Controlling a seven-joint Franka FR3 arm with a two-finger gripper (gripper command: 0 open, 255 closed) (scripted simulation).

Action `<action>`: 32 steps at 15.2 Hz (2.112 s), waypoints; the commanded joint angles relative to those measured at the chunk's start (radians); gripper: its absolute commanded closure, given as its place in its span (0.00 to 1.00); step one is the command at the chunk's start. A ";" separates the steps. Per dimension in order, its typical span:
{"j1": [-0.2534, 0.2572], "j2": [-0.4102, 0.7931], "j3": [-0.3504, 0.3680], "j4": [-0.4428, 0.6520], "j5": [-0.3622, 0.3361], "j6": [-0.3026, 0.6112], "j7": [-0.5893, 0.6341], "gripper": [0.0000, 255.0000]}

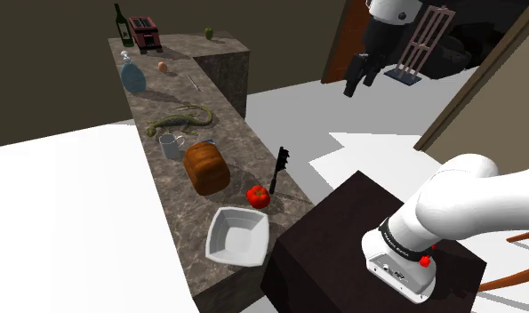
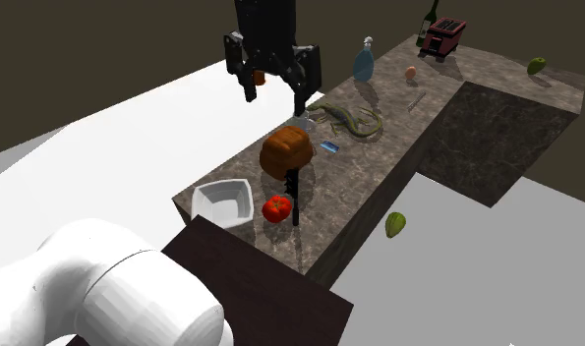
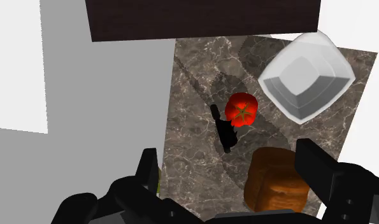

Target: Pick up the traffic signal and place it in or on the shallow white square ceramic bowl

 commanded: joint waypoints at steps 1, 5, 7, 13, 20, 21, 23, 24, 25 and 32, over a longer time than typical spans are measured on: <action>0.000 0.000 0.000 0.000 0.000 0.000 0.000 0.00; 0.012 -0.037 0.000 -0.166 0.003 0.175 -0.012 0.00; 0.018 -0.044 0.000 -0.241 0.005 0.267 -0.017 0.00; 0.038 0.000 0.001 -0.435 0.008 0.574 -0.034 0.00; 0.061 0.220 0.002 -0.573 0.006 1.013 -0.051 0.00; 0.063 0.269 0.003 -0.583 0.005 1.083 -0.054 0.00; 0.067 0.378 0.005 -0.593 0.003 1.226 -0.057 0.00; 0.068 0.438 0.007 -0.593 0.000 1.298 -0.058 0.00; 0.067 0.500 0.011 -0.590 -0.004 1.369 -0.058 0.00; -0.099 0.893 0.283 -0.506 0.342 1.744 -0.347 0.00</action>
